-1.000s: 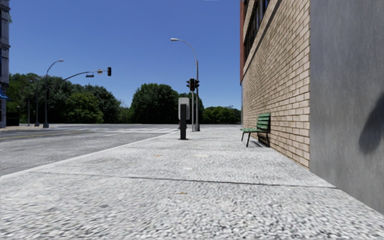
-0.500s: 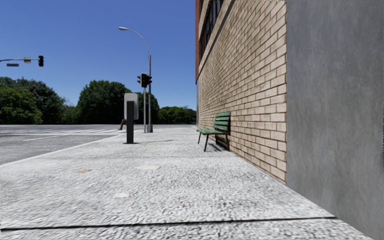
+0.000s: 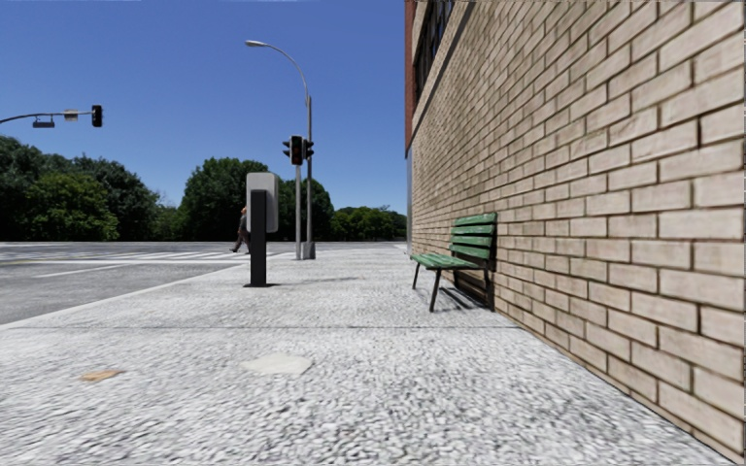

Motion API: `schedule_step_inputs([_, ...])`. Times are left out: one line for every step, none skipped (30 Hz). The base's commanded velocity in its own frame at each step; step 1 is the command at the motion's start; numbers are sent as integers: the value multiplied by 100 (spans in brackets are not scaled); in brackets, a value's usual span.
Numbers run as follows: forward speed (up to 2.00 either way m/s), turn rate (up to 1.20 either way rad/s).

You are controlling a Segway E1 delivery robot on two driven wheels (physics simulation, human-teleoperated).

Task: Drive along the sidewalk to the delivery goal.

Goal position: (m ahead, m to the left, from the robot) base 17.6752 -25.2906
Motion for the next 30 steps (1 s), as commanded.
schedule_step_inputs([200, 0])
schedule_step_inputs([200, 0])
schedule_step_inputs([200, 0])
schedule_step_inputs([200, 0])
schedule_step_inputs([200, 0])
schedule_step_inputs([200, 0])
schedule_step_inputs([200, 0])
schedule_step_inputs([200, 0])
schedule_step_inputs([200, 0])
schedule_step_inputs([200, 0])
schedule_step_inputs([200, 15])
schedule_step_inputs([200, 15])
schedule_step_inputs([200, 20])
schedule_step_inputs([200, 120])
schedule_step_inputs([200, 120])
schedule_step_inputs([200, 120])
schedule_step_inputs([200, 120])
schedule_step_inputs([200, 34])
schedule_step_inputs([200, 0])
schedule_step_inputs([200, 0])
schedule_step_inputs([200, 0])
schedule_step_inputs([200, 0])
schedule_step_inputs([200, 0])
schedule_step_inputs([200, 0])
schedule_step_inputs([200, 0])
schedule_step_inputs([200, 0])
schedule_step_inputs([200, 0])
schedule_step_inputs([200, 0])
schedule_step_inputs([200, 0])
schedule_step_inputs([200, 0])
